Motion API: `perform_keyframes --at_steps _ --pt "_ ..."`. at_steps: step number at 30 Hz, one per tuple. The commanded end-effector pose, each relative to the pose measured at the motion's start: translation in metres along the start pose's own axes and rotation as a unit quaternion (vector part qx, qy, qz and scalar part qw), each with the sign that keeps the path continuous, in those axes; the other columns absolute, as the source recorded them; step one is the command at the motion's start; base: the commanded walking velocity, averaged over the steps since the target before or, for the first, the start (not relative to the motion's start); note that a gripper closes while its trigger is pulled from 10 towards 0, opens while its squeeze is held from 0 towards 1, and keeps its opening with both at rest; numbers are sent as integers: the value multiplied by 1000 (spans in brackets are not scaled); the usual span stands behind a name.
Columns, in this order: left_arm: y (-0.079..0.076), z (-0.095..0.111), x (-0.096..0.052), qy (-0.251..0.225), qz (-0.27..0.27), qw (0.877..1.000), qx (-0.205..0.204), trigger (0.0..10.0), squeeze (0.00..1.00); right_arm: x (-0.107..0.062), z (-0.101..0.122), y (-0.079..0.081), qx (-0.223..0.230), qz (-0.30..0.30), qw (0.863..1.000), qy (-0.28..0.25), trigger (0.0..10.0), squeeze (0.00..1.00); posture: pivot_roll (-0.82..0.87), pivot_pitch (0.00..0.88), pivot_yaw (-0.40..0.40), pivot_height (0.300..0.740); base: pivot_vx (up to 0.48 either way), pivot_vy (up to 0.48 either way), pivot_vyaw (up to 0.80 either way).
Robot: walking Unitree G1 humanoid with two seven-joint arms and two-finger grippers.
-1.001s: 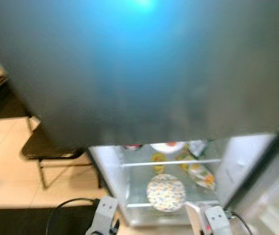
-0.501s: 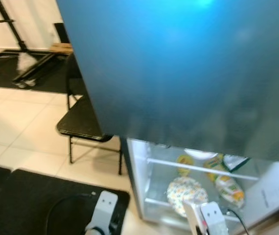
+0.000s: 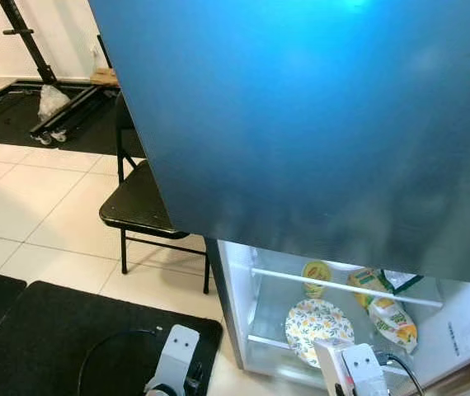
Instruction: Restocking fridge
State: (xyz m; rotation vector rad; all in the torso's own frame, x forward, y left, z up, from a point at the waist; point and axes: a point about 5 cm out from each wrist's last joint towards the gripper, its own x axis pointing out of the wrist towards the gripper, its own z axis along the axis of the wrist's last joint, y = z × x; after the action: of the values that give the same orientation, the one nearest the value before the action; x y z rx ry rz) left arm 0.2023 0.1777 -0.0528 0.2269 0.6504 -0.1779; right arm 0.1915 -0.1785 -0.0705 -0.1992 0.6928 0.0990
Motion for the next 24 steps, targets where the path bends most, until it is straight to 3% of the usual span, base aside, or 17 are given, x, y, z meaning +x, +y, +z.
perform_keyframes --at_steps 1,6,9,14,16,20,24 --pt "1 -6 -2 12 1 1000 0 10000 0 0 1 -3 33 -18 999 -3 10000 0 -129 112 27 740 0 0 0" --pt "3 -3 -2 7 8 1000 -10 10000 0 6 23 -16 113 -42 991 -56 10000 0 -125 117 28 740 0 0 0" --pt "5 3 0 -1 11 1000 -27 10000 0 11 47 -26 177 -55 977 -100 10000 0 -124 119 29 740 0 0 0" --pt "6 6 1 -6 13 999 -38 10000 0 14 58 -28 209 -56 969 -121 10000 0 -122 118 30 740 0 0 0" --pt "8 14 3 -17 15 998 -54 10000 0 17 76 -30 277 -50 948 -147 10000 0 -117 118 31 740 0 0 0" --pt "10 16 3 -21 14 998 -54 10000 0 19 76 -26 305 -31 941 -145 10000 0 -114 117 33 740 0 0 0" --pt "11 15 2 -21 13 998 -54 10000 0 16 71 -17 289 -7 946 -146 10000 0 -111 116 36 740 0 0 0"
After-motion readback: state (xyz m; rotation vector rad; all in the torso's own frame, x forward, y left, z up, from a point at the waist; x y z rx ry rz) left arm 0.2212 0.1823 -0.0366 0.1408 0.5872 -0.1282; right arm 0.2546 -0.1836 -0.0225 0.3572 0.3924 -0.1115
